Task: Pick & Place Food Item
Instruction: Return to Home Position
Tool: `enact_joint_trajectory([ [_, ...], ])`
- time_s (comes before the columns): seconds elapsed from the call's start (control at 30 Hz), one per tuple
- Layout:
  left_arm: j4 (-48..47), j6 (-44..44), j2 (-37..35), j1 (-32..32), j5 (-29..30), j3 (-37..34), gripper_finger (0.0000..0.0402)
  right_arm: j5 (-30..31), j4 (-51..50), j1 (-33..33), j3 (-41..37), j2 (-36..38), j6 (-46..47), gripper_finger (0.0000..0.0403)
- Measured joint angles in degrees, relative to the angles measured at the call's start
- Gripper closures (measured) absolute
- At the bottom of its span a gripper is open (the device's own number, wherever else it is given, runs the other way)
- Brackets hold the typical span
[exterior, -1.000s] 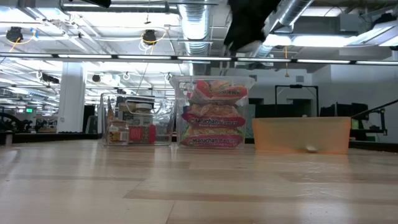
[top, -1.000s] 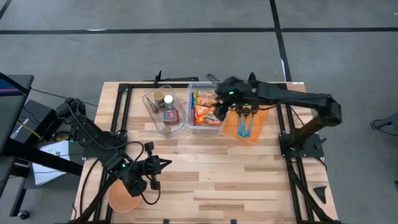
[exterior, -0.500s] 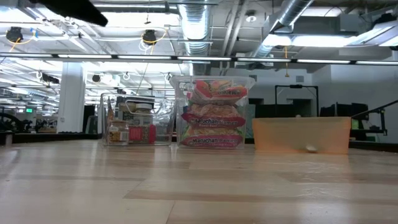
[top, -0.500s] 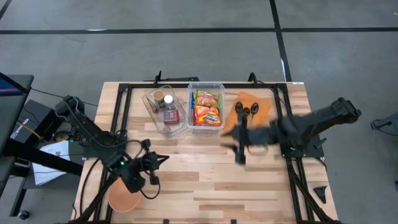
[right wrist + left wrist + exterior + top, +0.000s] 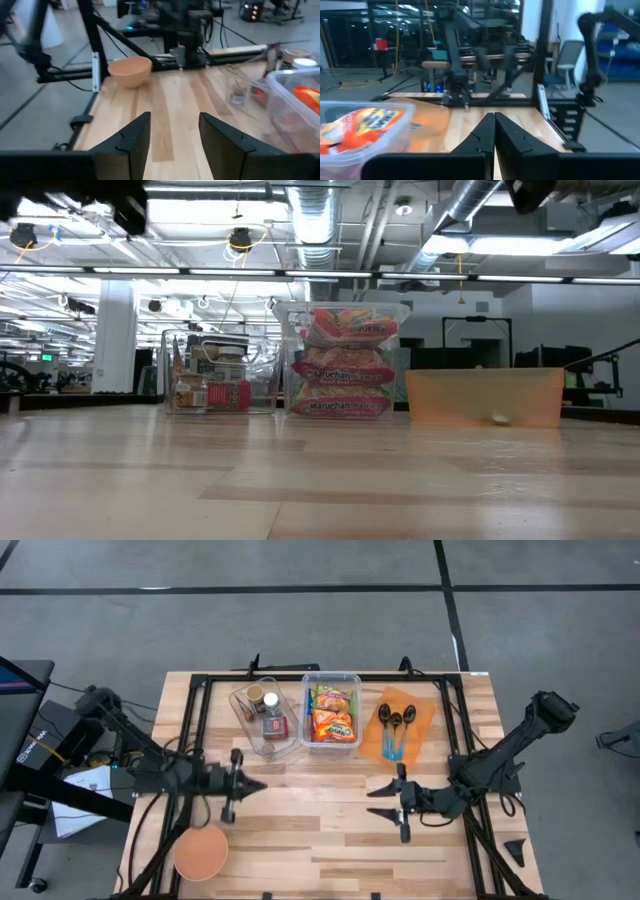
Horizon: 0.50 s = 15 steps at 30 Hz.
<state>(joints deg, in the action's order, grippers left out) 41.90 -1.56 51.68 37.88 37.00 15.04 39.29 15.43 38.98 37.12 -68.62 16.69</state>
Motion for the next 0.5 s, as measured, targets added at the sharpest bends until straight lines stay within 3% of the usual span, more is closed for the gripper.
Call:
enact_joint_trajectory([
  [0.23, -1.3, 1.3, -1.5, -20.1, -28.2, -4.2, 0.0401, -0.2, 0.9, -0.6, 1.2, 0.0, -2.5, 0.024],
  [0.3, -1.1, 1.5, -2.3, -24.1, -31.0, -5.3, 0.0401, -0.3, 0.9, -0.9, 1.2, 0.0, -2.6, 0.024],
  [0.5, -5.5, 3.4, -9.7, -31.1, -31.1, -9.7, 0.0401, -0.2, 0.7, -0.2, 1.2, 0.0, -3.0, 0.024],
])
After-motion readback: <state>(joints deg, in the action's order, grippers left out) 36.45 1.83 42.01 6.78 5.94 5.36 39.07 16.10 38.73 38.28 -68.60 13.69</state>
